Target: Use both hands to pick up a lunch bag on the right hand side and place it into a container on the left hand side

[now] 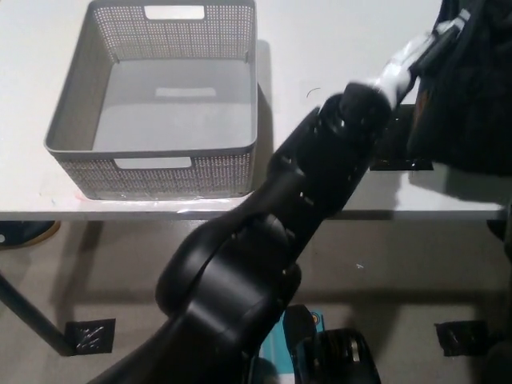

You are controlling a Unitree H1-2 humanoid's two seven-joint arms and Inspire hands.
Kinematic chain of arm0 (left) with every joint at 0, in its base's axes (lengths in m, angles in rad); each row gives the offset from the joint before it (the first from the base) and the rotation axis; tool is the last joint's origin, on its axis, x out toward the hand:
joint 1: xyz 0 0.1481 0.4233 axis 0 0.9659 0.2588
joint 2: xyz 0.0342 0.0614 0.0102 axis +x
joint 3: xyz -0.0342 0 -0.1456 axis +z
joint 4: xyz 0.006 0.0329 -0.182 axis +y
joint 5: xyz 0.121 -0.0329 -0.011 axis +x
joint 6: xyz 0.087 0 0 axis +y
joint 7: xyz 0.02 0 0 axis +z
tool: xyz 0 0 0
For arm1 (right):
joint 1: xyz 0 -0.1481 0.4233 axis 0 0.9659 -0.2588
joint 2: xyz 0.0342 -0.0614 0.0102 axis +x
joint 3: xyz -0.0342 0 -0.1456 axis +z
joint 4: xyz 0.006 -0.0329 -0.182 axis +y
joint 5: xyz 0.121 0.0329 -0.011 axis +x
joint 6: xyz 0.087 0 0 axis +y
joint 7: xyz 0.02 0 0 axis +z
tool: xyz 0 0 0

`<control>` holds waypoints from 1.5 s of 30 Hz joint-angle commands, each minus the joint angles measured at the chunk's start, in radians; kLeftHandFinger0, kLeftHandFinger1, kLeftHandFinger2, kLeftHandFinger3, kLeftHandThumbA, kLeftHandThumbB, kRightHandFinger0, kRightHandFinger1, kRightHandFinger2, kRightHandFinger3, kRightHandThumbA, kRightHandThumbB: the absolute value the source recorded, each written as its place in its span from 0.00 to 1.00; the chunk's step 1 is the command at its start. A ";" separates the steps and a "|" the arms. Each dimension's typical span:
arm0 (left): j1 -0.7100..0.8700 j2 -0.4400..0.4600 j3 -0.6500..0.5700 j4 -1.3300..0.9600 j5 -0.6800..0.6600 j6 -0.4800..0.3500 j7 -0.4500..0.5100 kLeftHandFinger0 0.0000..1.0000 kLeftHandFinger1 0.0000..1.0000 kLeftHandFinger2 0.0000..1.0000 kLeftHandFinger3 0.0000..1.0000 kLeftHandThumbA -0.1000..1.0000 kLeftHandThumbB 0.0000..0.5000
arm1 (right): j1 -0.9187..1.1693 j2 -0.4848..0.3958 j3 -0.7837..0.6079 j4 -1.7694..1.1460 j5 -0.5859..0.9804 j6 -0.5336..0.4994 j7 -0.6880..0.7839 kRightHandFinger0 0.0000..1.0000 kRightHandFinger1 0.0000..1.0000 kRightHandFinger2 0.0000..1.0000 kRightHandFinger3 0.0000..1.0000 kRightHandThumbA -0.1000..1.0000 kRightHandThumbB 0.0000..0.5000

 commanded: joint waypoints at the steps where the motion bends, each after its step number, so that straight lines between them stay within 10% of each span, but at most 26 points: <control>1: -0.148 -0.034 0.043 -0.057 -0.050 -0.038 -0.053 1.00 1.00 1.00 1.00 1.00 0.79 | -0.185 0.010 0.040 0.014 0.015 0.025 0.019 1.00 1.00 1.00 1.00 1.00 0.18; 22: -0.130 0.236 0.177 -0.174 -0.126 -0.117 -0.079 1.00 1.00 1.00 1.00 1.00 0.50 | -0.637 0.093 0.193 0.647 -0.086 -0.126 0.146 1.00 1.00 1.00 1.00 1.00 0.10; 26: -0.084 0.290 0.203 -0.273 -0.150 -0.077 -0.081 1.00 1.00 1.00 1.00 1.00 0.59 | -0.720 0.130 0.220 0.774 -0.096 -0.173 0.194 1.00 1.00 1.00 1.00 1.00 0.11; 37: 0.121 0.420 0.281 -0.733 -0.192 0.048 -0.017 1.00 1.00 1.00 1.00 1.00 0.39 | -0.909 0.273 0.285 0.998 -0.148 -0.203 0.215 1.00 1.00 1.00 1.00 1.00 0.21; 45: 0.288 0.513 0.375 -0.944 -0.235 0.114 0.002 1.00 1.00 1.00 1.00 1.00 0.46 | -0.952 0.395 0.358 1.078 -0.206 -0.239 0.259 1.00 1.00 1.00 1.00 1.00 0.27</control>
